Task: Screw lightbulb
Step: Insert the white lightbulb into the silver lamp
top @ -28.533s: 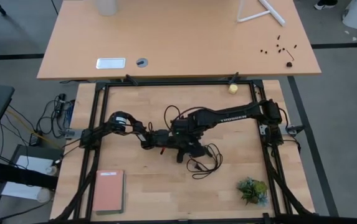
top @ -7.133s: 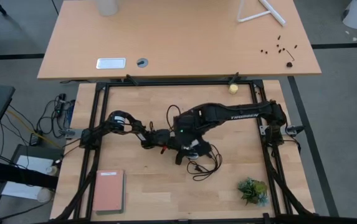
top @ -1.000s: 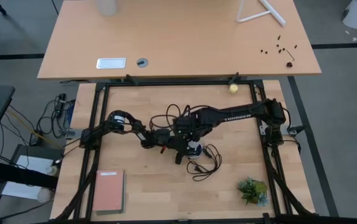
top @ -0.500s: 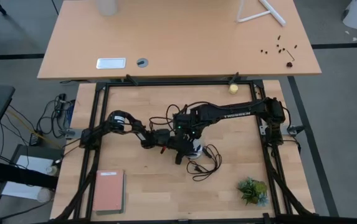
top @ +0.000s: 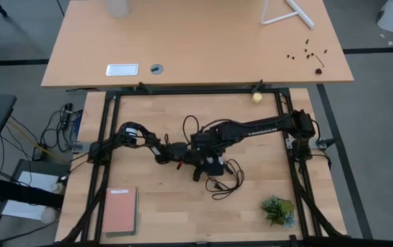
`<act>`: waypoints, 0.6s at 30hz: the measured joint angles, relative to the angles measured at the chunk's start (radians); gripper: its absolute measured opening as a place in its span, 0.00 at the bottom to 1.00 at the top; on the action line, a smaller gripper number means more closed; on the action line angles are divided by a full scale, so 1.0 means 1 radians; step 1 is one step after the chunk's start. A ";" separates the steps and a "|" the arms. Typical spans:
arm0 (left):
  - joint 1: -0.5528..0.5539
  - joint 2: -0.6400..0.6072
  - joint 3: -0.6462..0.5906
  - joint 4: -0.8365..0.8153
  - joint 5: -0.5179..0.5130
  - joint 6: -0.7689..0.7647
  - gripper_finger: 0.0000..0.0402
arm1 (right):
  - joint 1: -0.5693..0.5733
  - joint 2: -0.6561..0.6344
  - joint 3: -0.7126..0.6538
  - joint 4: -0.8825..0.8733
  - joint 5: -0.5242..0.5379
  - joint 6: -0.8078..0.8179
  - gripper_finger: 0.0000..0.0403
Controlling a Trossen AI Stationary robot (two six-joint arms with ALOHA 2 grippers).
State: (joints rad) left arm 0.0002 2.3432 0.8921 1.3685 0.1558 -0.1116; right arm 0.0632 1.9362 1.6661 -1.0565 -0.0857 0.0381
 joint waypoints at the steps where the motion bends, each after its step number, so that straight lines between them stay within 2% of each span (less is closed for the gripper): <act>1: 0.000 0.000 0.000 0.000 0.000 0.000 0.47 | 0.006 0.000 0.000 0.000 0.013 -0.047 0.90; 11: 0.000 0.000 0.000 0.000 -0.004 0.000 0.47 | 0.040 0.000 0.000 -0.008 0.101 -0.484 0.90; 18: 0.000 0.000 0.000 0.000 -0.004 0.000 0.47 | 0.042 0.000 0.000 -0.018 0.112 -0.650 0.86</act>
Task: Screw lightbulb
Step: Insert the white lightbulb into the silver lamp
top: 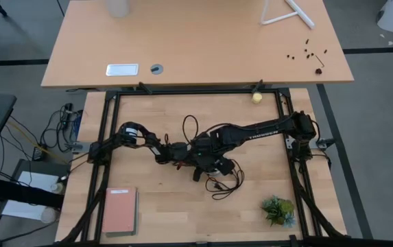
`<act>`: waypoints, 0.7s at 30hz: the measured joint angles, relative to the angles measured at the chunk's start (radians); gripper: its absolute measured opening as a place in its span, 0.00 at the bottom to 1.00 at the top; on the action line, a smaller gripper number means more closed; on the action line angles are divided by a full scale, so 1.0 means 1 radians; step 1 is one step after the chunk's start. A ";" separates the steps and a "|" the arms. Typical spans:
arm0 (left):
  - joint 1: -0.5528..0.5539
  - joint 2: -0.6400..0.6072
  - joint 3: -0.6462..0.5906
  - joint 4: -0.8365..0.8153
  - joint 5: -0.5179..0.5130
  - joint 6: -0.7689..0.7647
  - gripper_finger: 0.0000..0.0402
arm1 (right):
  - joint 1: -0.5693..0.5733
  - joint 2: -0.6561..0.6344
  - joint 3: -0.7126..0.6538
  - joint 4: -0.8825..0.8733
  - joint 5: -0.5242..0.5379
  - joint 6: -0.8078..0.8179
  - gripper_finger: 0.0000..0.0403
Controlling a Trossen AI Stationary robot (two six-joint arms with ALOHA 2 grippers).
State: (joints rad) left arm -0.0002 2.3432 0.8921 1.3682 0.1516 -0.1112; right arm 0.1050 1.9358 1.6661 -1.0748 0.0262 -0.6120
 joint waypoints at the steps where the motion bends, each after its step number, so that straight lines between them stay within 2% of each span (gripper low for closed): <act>1: 0.000 0.000 0.000 0.000 0.000 0.000 0.47 | 0.001 0.000 0.000 -0.002 0.000 -0.027 0.86; 11: 0.000 0.000 0.000 -0.007 0.000 0.002 0.47 | 0.026 0.006 -0.006 -0.014 0.033 -0.273 0.86; 21: 0.000 0.000 0.000 -0.007 0.000 0.023 0.47 | 0.017 0.007 -0.007 -0.016 0.034 -0.402 0.85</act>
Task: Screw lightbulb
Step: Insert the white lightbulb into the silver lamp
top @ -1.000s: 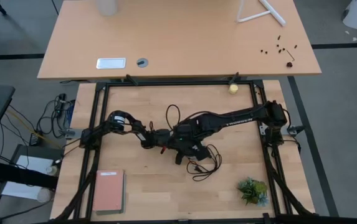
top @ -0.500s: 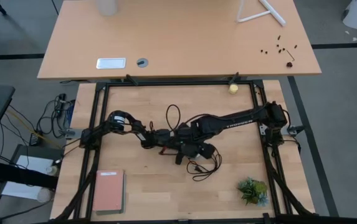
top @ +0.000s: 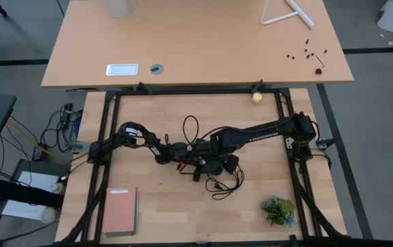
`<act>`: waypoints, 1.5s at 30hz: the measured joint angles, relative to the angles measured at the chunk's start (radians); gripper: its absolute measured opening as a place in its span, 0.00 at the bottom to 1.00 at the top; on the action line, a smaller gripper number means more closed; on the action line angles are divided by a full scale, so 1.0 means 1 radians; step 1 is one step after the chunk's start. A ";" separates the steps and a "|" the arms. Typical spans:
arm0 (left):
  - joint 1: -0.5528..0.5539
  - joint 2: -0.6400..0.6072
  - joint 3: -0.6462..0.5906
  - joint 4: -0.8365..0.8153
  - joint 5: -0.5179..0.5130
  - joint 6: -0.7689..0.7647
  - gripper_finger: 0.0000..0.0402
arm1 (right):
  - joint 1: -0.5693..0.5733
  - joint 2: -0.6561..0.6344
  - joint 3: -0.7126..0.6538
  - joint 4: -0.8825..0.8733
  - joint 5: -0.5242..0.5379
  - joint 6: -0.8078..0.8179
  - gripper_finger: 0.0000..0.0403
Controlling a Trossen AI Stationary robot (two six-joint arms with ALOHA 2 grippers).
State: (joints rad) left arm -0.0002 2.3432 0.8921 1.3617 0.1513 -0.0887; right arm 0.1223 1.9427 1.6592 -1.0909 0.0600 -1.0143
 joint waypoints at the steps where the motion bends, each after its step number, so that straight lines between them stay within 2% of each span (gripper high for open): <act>1: 0.000 0.000 0.000 0.000 0.000 0.001 0.47 | 0.000 0.000 0.000 -0.001 -0.001 -0.005 0.85; 14: 0.000 0.000 0.000 -0.001 0.000 0.002 0.47 | -0.002 0.002 -0.043 0.023 -0.024 0.025 0.65; 20: 0.000 0.000 0.000 -0.003 0.000 0.003 0.47 | -0.002 0.001 -0.050 0.033 -0.027 0.037 0.64; 34: 0.000 0.000 0.000 -0.002 0.000 0.002 0.47 | -0.015 0.001 -0.052 0.061 -0.072 0.370 0.64; 45: -0.001 0.000 0.000 -0.002 0.005 0.001 0.47 | -0.016 0.001 -0.052 0.065 -0.098 0.770 0.64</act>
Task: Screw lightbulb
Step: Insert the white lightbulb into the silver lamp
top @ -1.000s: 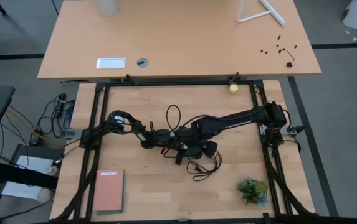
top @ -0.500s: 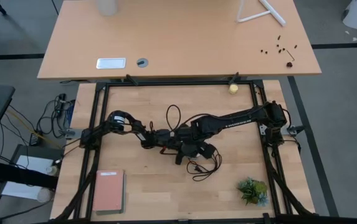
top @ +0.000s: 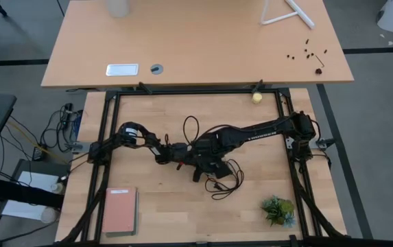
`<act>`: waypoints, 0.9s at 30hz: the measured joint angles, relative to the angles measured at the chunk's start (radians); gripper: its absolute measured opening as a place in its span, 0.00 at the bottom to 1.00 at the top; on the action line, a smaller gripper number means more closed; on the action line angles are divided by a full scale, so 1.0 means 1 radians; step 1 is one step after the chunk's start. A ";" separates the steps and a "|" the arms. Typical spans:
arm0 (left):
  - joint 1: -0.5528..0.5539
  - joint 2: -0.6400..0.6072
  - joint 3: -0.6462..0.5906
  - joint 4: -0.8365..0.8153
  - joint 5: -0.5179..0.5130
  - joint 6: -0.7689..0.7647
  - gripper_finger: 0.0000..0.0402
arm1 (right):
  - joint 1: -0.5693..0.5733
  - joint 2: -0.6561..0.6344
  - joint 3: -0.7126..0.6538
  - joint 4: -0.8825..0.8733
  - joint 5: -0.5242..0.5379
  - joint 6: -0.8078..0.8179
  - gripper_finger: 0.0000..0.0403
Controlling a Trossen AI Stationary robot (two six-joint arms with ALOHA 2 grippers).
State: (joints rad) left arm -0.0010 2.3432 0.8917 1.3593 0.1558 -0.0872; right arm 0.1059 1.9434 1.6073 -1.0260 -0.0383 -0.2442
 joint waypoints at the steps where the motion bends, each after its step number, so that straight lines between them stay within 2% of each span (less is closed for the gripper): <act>1: 0.000 0.000 0.000 0.000 0.000 0.000 0.47 | 0.000 0.000 -0.001 0.002 -0.005 0.042 0.64; 11: -0.001 0.000 0.000 -0.005 0.002 0.009 0.47 | 0.001 -0.005 -0.057 0.073 -0.052 0.420 0.65; 21: 0.000 0.000 0.000 -0.004 -0.001 -0.003 0.47 | -0.004 -0.003 -0.056 0.069 -0.003 0.808 0.65; 27: 0.000 0.000 0.000 -0.003 -0.004 -0.017 0.47 | -0.007 -0.002 -0.056 0.065 0.040 1.103 0.65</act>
State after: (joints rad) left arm -0.0010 2.3432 0.8917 1.3567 0.1520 -0.1040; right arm 0.0990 1.9411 1.5513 -0.9614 0.0015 0.8586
